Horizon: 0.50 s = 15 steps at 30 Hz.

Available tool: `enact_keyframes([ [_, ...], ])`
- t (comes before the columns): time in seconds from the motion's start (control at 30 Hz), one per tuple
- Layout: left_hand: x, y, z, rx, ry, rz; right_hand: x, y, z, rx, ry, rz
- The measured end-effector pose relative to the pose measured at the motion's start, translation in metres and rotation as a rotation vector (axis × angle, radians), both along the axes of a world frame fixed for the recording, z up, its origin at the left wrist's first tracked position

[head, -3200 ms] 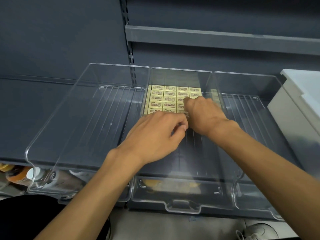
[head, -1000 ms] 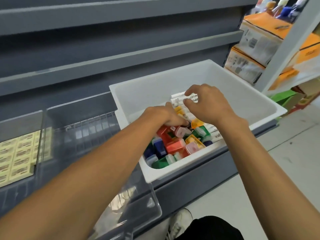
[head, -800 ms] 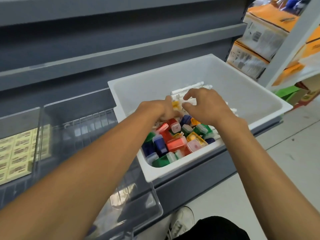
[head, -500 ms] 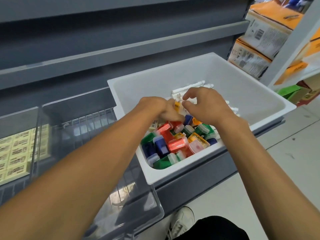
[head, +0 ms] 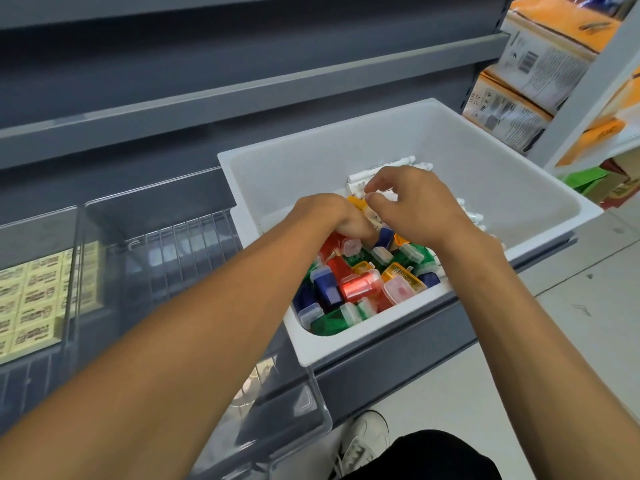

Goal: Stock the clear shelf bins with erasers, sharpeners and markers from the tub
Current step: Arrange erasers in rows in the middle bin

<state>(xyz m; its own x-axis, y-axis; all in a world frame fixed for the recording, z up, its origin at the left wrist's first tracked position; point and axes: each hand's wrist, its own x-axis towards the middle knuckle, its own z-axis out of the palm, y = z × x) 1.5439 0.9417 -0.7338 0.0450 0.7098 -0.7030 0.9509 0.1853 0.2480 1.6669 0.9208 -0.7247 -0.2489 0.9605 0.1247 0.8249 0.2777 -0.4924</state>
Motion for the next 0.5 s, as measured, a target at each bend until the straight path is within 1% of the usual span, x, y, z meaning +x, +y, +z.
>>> enact_keyframes([
  [0.07,0.002,0.000,-0.001,0.043,0.050,-0.015,0.000,0.000,0.000,0.006,0.022,-0.008],
  [0.13,0.004,-0.001,0.000,0.163,0.145,-0.022,0.001,0.001,-0.001,0.008,0.046,-0.014],
  [0.17,0.004,-0.001,-0.002,0.221,0.180,-0.003,0.002,0.001,-0.001,0.008,0.054,-0.014],
  [0.23,0.000,0.003,-0.008,0.287,0.190,0.079,0.002,0.000,-0.001,0.012,0.069,-0.013],
  [0.33,-0.010,0.007,-0.010,0.304,0.189,0.198,0.003,0.001,-0.001,0.013,0.089,-0.015],
  [0.5,-0.011,0.003,-0.008,0.312,0.209,0.148,0.003,0.001,-0.001,0.016,0.109,-0.007],
])
